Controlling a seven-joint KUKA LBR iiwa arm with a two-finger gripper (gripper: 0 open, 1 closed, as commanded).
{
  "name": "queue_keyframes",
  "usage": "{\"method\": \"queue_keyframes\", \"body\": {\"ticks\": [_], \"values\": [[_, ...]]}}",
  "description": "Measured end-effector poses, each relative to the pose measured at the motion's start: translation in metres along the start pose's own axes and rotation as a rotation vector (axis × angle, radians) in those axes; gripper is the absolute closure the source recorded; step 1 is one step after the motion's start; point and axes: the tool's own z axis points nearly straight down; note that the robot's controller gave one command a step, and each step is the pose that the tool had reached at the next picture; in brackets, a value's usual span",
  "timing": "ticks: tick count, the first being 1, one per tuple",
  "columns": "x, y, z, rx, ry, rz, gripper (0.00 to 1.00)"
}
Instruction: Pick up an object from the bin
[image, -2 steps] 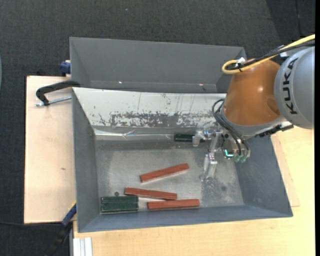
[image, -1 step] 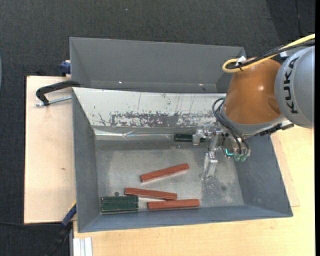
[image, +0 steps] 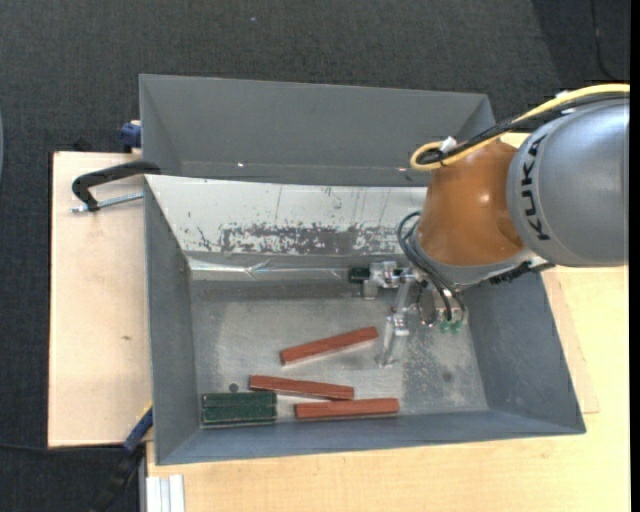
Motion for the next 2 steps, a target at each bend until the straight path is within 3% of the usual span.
{"method": "queue_keyframes", "body": {"ticks": [1,2], "values": [[0.0187,0.0332,0.0274,0.000,0.017,-0.114,0.00],[0.0211,0.0414,0.0240,-0.001,0.013,-0.169,0.00]]}}
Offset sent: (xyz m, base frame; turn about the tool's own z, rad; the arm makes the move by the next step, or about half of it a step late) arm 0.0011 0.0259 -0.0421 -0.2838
